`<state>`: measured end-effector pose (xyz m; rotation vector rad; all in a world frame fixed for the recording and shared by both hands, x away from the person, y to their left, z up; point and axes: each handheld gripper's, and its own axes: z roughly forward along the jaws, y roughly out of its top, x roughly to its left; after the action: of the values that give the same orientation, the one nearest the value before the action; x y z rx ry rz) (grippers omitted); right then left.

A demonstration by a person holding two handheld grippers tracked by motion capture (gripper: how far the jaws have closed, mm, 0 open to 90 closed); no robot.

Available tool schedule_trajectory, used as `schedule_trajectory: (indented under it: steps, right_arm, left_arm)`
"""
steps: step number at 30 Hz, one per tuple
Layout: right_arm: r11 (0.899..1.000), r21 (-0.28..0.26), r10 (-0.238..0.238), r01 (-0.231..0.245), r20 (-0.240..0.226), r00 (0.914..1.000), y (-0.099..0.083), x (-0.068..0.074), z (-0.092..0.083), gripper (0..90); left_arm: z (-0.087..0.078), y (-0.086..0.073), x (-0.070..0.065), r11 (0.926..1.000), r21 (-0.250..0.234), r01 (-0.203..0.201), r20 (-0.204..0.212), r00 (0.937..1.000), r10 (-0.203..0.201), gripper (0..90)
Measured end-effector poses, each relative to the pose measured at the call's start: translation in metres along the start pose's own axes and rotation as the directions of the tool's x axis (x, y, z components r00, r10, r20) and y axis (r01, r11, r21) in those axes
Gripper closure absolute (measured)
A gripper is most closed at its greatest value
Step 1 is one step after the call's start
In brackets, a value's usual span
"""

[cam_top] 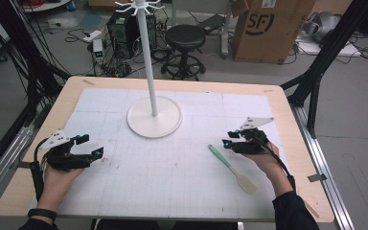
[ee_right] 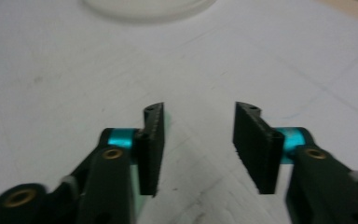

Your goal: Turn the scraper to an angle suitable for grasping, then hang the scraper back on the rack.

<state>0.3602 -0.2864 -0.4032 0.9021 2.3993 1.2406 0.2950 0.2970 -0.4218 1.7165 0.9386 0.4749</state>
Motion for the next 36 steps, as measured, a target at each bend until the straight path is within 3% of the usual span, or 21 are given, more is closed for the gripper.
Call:
schedule_trajectory:
  steps: [1,2,3,5,7,10,12,17,21,30,36]
  right_arm:
    - [0.996,-0.066,0.066,-0.064,0.022,0.9976,-0.006,-0.006,-0.014,39.4]
    - [0.990,-0.108,0.094,-0.090,0.032,0.9950,-0.011,-0.008,-0.020,37.6]
    - [0.990,-0.108,0.094,-0.090,0.032,0.9950,-0.011,-0.008,-0.020,37.6]
    - [0.972,-0.183,0.158,-0.146,0.054,0.9860,-0.023,-0.015,-0.036,30.6]
    - [0.969,-0.193,0.166,-0.151,0.061,0.9843,-0.025,-0.017,-0.038,28.4]
    - [0.958,-0.222,0.205,-0.182,0.083,0.9753,-0.031,-0.020,-0.043,22.1]
    - [0.957,-0.223,0.210,-0.186,0.089,0.9736,-0.032,-0.020,-0.044,21.0]
    - [0.966,-0.211,0.173,-0.150,0.093,0.9805,-0.031,-0.014,-0.044,18.5]
    - [0.980,-0.151,0.144,-0.126,0.113,0.9831,-0.034,-0.005,-0.044,17.8]
    - [0.985,-0.116,0.135,-0.125,0.084,0.9872,-0.041,0.005,-0.045,23.4]
    - [0.991,-0.053,0.125,-0.123,0.050,0.9909,-0.049,0.014,-0.038,31.0]
  left_arm:
    - [-0.001,0.000,0.000,1.0000,-0.006,0.004,0.000,1.0000,-0.004,15.5]
    - [-0.002,0.000,0.001,0.9999,-0.011,0.005,-0.001,1.0000,-0.005,15.5]
    - [-0.002,0.000,0.001,0.9998,-0.019,0.006,-0.003,1.0000,-0.006,15.5]
    - [-0.003,0.001,0.002,0.9993,-0.036,0.013,-0.006,0.9999,-0.013,15.4]
    - [-0.003,0.001,0.003,0.9989,-0.044,0.017,-0.012,0.9998,-0.017,15.4]
    - [-0.002,0.001,0.002,0.9987,-0.049,0.016,-0.015,0.9997,-0.017,15.4]
    - [-0.001,0.001,0.003,0.9983,-0.055,0.018,-0.015,0.9997,-0.018,15.4]
    - [0.001,0.003,0.006,0.9964,-0.081,0.028,-0.030,0.9991,-0.030,15.5]
    - [0.004,0.005,0.009,0.9955,-0.092,0.024,-0.047,0.9985,-0.028,15.6]
    - [0.011,0.008,0.014,0.9942,-0.105,0.025,-0.074,0.9967,-0.032,15.7]
    - [0.012,0.008,0.017,0.9926,-0.116,0.035,-0.090,0.9949,-0.045,15.8]
